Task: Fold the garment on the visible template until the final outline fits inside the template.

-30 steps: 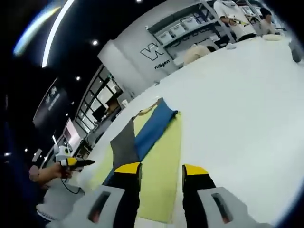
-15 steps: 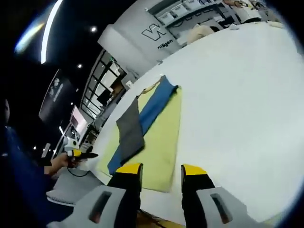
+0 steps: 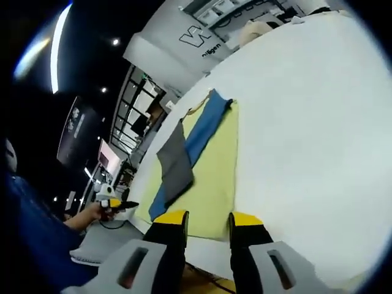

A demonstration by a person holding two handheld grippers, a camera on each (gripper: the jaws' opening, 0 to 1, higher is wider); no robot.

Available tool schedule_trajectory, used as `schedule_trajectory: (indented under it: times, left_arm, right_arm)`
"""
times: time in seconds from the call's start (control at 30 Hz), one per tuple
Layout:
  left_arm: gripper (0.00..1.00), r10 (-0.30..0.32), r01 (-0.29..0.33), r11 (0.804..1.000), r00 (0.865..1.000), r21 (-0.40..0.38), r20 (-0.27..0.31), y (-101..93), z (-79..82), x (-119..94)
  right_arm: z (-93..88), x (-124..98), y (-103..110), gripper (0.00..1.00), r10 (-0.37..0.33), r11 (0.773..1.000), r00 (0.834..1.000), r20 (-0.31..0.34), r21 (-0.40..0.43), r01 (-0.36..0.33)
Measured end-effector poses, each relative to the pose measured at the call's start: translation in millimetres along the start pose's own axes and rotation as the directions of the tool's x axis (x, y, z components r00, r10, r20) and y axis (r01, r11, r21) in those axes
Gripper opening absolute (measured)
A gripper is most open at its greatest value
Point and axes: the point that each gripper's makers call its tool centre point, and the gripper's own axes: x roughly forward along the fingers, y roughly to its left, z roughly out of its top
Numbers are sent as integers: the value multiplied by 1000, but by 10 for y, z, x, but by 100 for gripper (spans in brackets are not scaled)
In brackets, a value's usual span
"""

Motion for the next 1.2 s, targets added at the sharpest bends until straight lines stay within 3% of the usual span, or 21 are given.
schedule_trajectory:
  times: [0.2,0.47,0.6,0.83,1.1,1.2]
  left_arm:
    - [39,-28,28,999,1000,-29,-6,-93,-61,94]
    - [38,-73,73,997,997,-10,-7,-194,76,354]
    - [41,-91,91,996,994,6,-53,-231,13,347]
    - [40,-110,109,994,977,-15,-180,-218,-313,121]
    - [35,-80,79,997,995,-29,-62,-69,-94,192]
    - [33,-78,76,997,994,-28,-80,-111,-100,264]
  right_arm:
    - [-32,148,81,20,51,998,999,-12,38,-51]
    - [60,436,173,19,89,995,996,0,47,-88]
    - [-30,495,283,19,122,992,992,-44,34,-120]
    - [-260,387,386,16,157,987,981,-118,36,-154]
    - [-205,331,291,12,122,991,990,-63,55,-119]
    - [-176,313,257,11,111,992,993,-50,64,-108]
